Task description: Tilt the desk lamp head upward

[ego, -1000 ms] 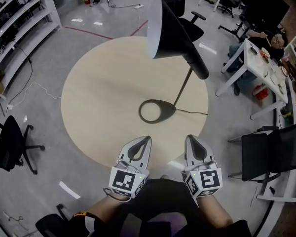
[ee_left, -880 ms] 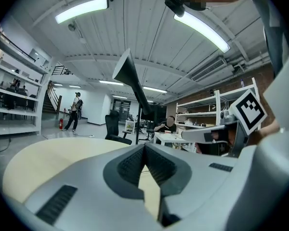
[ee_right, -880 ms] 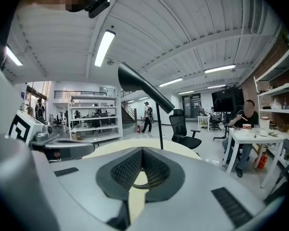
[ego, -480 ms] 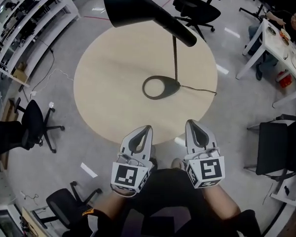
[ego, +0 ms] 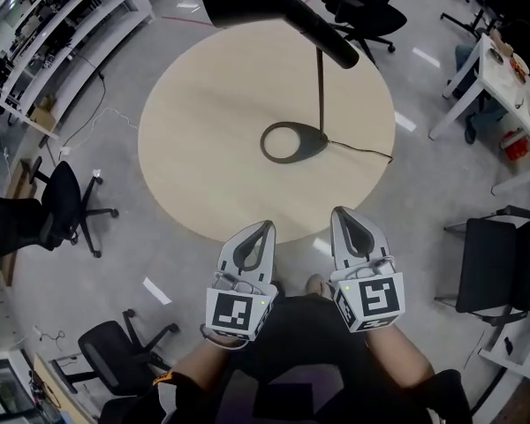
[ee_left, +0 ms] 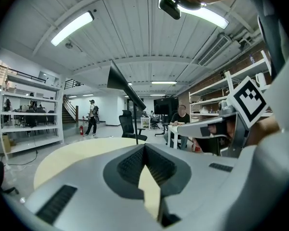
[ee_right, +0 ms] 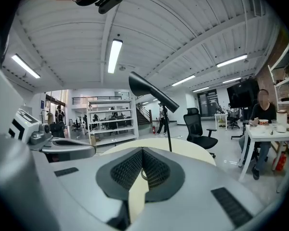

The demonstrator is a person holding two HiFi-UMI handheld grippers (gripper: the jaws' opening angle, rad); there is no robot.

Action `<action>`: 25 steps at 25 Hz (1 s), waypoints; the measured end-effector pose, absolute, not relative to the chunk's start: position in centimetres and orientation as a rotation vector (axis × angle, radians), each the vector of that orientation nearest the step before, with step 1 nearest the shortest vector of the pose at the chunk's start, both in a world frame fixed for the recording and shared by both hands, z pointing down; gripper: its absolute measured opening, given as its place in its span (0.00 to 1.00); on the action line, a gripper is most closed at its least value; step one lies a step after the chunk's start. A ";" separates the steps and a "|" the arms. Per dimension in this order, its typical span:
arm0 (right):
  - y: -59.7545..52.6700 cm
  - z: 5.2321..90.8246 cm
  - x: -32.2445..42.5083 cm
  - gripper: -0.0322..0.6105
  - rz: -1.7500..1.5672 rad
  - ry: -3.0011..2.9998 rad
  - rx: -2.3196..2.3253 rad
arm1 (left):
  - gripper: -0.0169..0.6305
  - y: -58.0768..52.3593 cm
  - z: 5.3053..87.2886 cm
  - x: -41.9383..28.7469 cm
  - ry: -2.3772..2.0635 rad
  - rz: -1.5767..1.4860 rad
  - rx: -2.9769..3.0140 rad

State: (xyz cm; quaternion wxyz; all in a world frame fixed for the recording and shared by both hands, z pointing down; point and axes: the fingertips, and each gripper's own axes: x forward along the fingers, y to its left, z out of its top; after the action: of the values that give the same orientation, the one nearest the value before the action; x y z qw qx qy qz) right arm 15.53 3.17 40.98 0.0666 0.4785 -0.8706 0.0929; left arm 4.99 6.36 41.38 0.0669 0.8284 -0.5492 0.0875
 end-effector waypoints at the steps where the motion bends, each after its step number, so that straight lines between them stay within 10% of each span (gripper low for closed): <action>1: 3.1 40.9 15.2 0.06 0.276 -2.622 1.450 | 0.10 6.3 41.5 4.7 -1.649 0.266 2.505; 25: 3.5 40.9 9.5 0.06 0.260 -2.516 1.616 | 0.10 5.9 42.4 -1.9 -1.544 0.281 2.548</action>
State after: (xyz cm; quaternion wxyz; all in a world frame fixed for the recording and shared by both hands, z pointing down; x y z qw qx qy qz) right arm 9.51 3.53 40.88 0.0697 0.5371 -0.8362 0.0864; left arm -1.92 5.89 42.42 0.0746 0.8491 -0.5145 0.0936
